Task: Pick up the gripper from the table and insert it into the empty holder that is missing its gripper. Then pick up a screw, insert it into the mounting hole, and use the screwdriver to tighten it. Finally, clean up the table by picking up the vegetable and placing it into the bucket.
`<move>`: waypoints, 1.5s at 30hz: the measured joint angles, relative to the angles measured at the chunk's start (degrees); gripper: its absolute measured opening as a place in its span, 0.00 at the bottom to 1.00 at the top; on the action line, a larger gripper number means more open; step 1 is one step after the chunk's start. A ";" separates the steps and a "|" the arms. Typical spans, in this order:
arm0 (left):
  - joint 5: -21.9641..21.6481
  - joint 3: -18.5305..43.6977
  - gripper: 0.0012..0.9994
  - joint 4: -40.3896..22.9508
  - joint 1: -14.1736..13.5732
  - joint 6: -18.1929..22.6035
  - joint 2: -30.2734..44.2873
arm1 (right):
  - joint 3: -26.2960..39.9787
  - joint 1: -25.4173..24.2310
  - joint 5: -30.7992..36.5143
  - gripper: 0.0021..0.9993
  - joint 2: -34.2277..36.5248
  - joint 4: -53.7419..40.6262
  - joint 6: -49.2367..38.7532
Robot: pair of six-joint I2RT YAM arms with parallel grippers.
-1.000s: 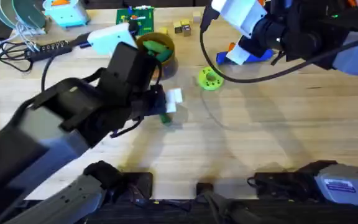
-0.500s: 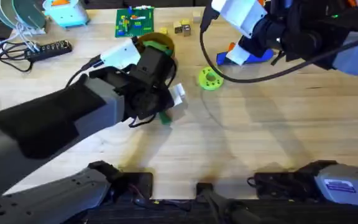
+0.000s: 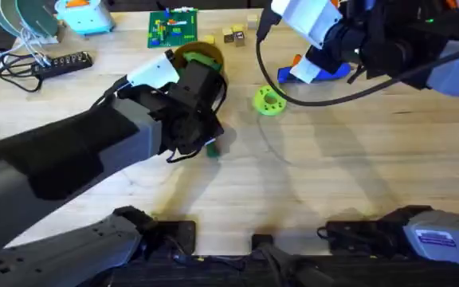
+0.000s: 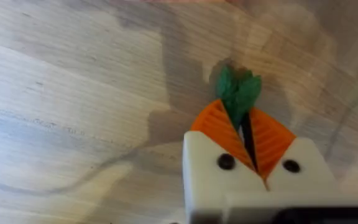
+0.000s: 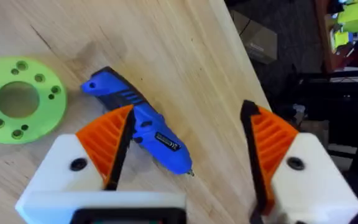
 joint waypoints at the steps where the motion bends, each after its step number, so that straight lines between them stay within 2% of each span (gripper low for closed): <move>1: 0.00 0.12 0.02 0.15 0.00 -0.03 -0.03 | 0.00 0.00 0.00 0.99 0.00 0.00 0.00; 8: 0.59 1.68 0.02 -1.46 0.00 0.83 0.02 | 0.00 0.00 0.00 0.99 0.00 0.00 0.00; 14: 0.32 12.49 0.02 -3.80 0.00 6.22 -1.07 | 0.00 0.00 0.00 0.99 0.00 -0.01 0.01; 17: -2.81 19.14 0.02 -3.40 0.00 9.66 -2.40 | 0.00 0.00 0.00 0.99 0.00 0.00 0.00; 19: -6.41 21.89 0.02 -2.65 0.00 11.38 -3.05 | 0.00 0.00 0.00 0.99 0.00 0.00 0.01; 23: -15.85 23.17 0.02 0.49 0.70 13.30 -3.29 | 0.00 0.00 0.00 0.99 0.00 0.00 0.00; 27: -21.60 23.15 0.02 3.27 3.67 13.95 -0.87 | 0.00 0.00 0.00 0.99 0.00 0.00 0.02; 32: -22.80 23.15 0.02 5.51 7.28 14.20 4.76 | 0.00 0.00 0.00 0.99 0.00 0.00 0.00; 36: -21.73 23.08 0.03 7.69 7.93 14.38 7.35 | 0.00 0.00 0.00 0.99 0.00 0.00 0.02; 37: -21.36 23.08 0.08 8.00 7.93 14.80 7.54 | 0.00 0.00 0.00 0.99 0.00 0.00 0.00; 42: -21.15 23.08 0.86 8.50 7.93 14.80 7.48 | 0.00 0.00 -0.02 0.99 0.00 -0.02 0.07; 43: -21.13 23.08 0.96 8.33 7.93 14.73 7.47 | 0.00 0.02 -0.02 0.99 0.00 -0.07 0.45; 45: -21.10 23.08 0.99 7.96 7.93 14.92 7.47 | 0.00 0.04 -0.02 0.99 0.00 -0.07 2.51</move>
